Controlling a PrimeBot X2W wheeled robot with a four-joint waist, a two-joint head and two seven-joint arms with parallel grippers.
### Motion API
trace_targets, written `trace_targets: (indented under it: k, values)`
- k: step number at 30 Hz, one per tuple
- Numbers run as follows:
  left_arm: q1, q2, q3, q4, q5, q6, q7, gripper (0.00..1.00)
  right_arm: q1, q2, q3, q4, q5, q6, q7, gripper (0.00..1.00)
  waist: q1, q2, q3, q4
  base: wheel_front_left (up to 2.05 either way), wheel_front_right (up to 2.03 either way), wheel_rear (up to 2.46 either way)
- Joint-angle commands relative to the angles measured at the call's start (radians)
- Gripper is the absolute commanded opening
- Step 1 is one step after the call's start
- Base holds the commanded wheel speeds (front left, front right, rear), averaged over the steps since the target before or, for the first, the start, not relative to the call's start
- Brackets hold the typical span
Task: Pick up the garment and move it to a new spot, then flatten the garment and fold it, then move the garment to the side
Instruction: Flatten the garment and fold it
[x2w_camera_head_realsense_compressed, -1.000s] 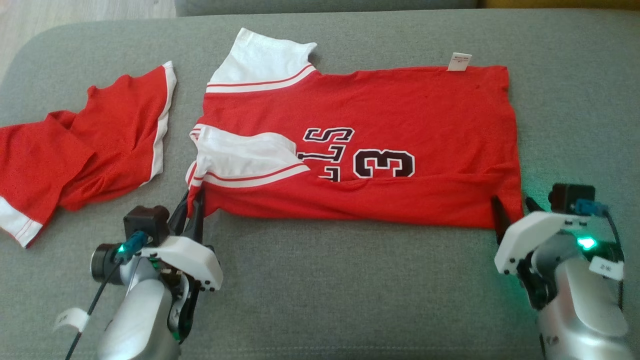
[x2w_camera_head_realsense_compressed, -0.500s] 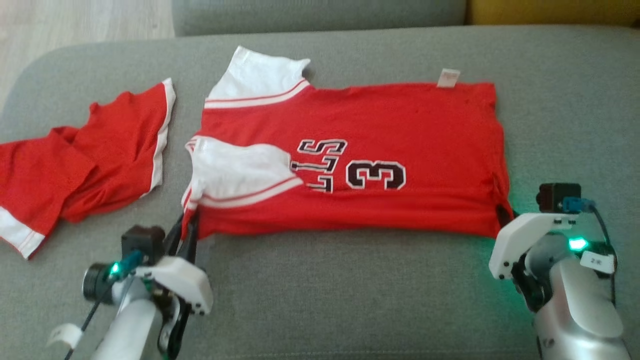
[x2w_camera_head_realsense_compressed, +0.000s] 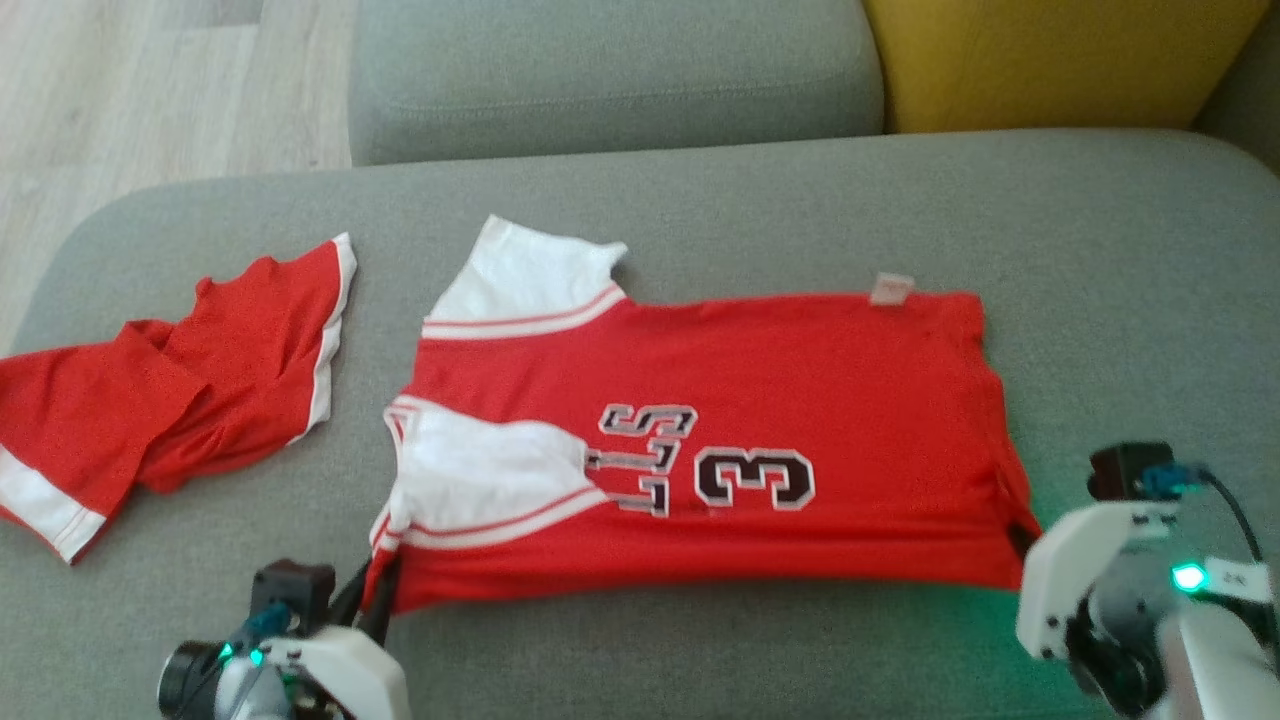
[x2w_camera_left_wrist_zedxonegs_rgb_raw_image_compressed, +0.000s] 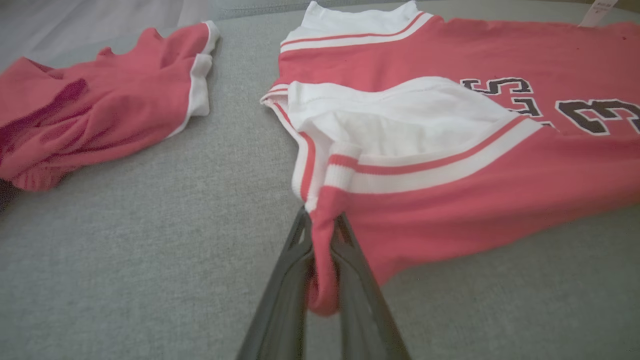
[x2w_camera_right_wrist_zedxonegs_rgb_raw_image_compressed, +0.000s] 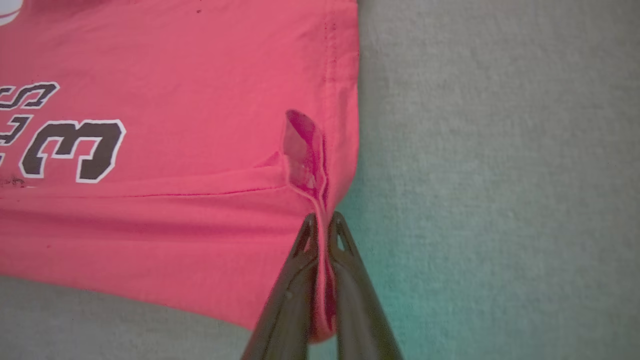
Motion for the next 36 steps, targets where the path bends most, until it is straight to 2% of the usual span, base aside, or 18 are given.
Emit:
trace_targets:
  k: [1,7,8,9,10,11,15,20,25,30,36]
  values:
    - [-0.018,0.043,0.043,-0.046,-0.015,-0.004,0.013,0.00,0.004,-0.036,0.013,-0.070,0.013,0.003,0.026,0.00,0.0000,-0.0001,-0.008,-0.001,0.00,0.00,0.00]
    - [0.036,0.067,0.031,-0.116,-0.033,-0.018,0.072,0.00,0.097,-0.033,-0.020,-0.193,0.054,0.003,0.102,0.00,0.0000,-0.0001,-0.009,0.005,0.00,0.00,0.00]
    - [0.039,0.067,0.031,-0.123,-0.036,-0.016,0.075,0.00,0.106,-0.029,-0.026,-0.208,0.052,0.003,0.102,0.03,0.0000,-0.0001,-0.007,0.005,0.00,0.00,0.00]
    - [0.041,0.063,0.033,-0.130,-0.039,-0.011,0.075,0.00,0.115,-0.025,-0.032,-0.220,0.047,0.003,0.100,1.00,0.0000,-0.0001,-0.006,0.006,0.00,0.00,0.00]
    - [0.042,0.060,0.034,-0.137,-0.041,-0.006,0.074,0.63,0.121,-0.018,-0.040,-0.231,0.045,0.003,0.095,1.00,0.0000,-0.0001,-0.006,0.006,0.00,0.00,0.00]
    - [0.043,0.056,0.035,-0.143,-0.043,-0.002,0.071,1.00,0.125,-0.010,-0.045,-0.242,0.045,0.003,0.087,1.00,0.0000,-0.0001,-0.005,0.006,0.00,0.00,0.00]
    - [0.038,0.040,0.052,-0.159,-0.055,0.022,0.039,1.00,0.112,0.014,-0.053,-0.292,0.045,0.003,-0.008,1.00,0.0000,-0.0001,0.001,0.004,0.00,0.00,0.00]
    - [-0.008,-0.013,0.122,-0.194,-0.110,0.049,-0.074,1.00,0.061,0.041,-0.054,-0.317,0.056,0.003,-0.262,1.00,0.0000,-0.0001,0.011,0.003,0.00,0.00,0.00]
    - [-0.068,-0.051,0.161,-0.235,-0.118,0.039,-0.117,1.00,0.016,0.064,0.008,-0.274,0.047,0.003,-0.455,1.00,0.0000,-0.0001,0.041,-0.012,0.00,0.00,0.00]
    - [-0.149,-0.044,0.157,-0.209,-0.085,0.019,-0.121,1.00,-0.063,0.069,0.080,-0.214,0.002,0.003,-0.521,1.00,0.0000,-0.0001,0.103,-0.041,0.00,0.00,0.00]
    - [-0.318,0.002,0.127,-0.125,-0.053,-0.031,-0.068,1.00,-0.166,0.071,0.109,-0.179,-0.046,0.003,-0.532,1.00,0.0000,-0.0001,0.194,-0.072,0.00,0.00,0.00]
